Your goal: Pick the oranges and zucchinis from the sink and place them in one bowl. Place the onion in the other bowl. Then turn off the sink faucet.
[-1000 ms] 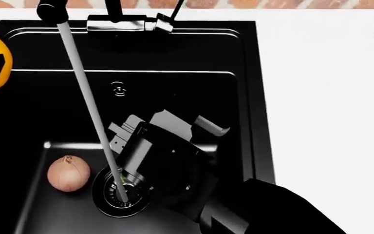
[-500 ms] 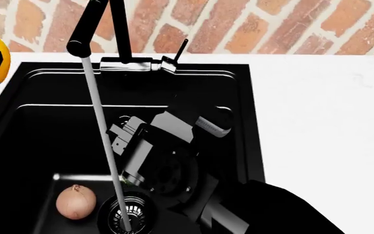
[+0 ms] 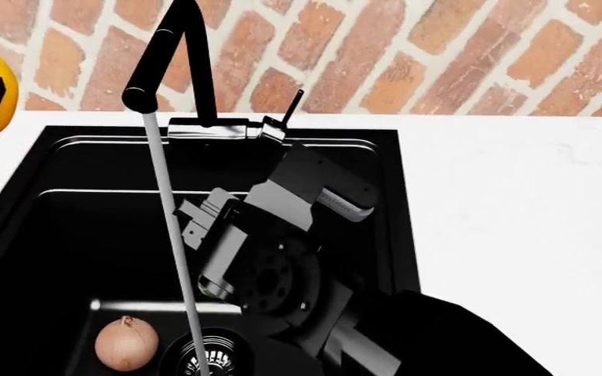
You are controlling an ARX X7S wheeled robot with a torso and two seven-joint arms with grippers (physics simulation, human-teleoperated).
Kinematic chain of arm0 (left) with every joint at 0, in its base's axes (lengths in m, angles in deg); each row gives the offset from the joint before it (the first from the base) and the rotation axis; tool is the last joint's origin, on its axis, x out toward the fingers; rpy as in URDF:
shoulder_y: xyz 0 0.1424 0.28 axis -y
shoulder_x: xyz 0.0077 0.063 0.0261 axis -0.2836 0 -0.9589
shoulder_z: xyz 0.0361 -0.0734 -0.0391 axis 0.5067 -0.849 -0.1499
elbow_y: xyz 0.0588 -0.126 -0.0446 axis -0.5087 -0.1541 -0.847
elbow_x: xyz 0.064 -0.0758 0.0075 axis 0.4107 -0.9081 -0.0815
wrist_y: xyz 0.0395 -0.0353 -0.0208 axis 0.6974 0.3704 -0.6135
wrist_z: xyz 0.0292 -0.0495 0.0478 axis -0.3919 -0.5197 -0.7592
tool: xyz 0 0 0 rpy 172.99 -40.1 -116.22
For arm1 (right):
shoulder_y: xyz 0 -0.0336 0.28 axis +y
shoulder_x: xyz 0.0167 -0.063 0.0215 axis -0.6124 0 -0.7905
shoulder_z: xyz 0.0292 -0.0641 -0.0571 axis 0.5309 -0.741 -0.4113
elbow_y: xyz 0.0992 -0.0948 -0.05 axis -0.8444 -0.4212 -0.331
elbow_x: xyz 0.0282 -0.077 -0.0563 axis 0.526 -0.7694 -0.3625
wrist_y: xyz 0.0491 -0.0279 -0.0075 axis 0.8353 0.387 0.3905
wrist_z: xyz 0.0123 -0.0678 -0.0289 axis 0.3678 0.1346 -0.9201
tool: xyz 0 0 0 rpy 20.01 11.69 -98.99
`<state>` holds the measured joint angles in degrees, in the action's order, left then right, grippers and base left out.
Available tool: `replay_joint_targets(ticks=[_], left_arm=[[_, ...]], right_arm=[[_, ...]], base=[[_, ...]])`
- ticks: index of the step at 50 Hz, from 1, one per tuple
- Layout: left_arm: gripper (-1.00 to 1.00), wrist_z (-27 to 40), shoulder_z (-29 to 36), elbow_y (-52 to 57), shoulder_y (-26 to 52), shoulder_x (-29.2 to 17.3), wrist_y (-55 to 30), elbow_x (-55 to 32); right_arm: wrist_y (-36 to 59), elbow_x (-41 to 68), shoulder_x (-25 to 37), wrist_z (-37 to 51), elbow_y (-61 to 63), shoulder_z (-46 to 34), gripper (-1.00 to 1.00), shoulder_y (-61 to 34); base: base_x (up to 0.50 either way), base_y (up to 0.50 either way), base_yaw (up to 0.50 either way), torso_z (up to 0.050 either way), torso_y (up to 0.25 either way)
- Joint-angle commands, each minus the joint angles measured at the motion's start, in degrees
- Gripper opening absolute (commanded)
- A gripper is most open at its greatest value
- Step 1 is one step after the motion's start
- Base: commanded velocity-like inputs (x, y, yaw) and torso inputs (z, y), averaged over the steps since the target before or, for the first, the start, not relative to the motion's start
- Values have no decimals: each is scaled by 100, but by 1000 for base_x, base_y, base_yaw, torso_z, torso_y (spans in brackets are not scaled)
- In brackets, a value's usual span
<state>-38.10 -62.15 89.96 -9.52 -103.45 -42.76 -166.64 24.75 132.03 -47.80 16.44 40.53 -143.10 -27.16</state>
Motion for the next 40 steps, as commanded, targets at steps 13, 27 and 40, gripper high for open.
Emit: replay_joint_targets(ticks=[13, 27, 40], left_arm=[[-100, 198, -71, 23, -167, 26, 201, -40], [-100, 183, -27, -16, -130, 10, 149, -109], [-100, 104, -15, -48, -121, 6, 148, -173]], right_arm=[[79, -864, -1, -220, -158, 40, -100, -593], [-51, -1098, 1, -945, -84, -78, -100, -1139], [-917, -1991, 1861, 217, 2645, -399, -100, -791]], base=[[0, 0, 0, 0, 0], [0, 0, 0, 0, 0], [0, 0, 0, 0, 0]])
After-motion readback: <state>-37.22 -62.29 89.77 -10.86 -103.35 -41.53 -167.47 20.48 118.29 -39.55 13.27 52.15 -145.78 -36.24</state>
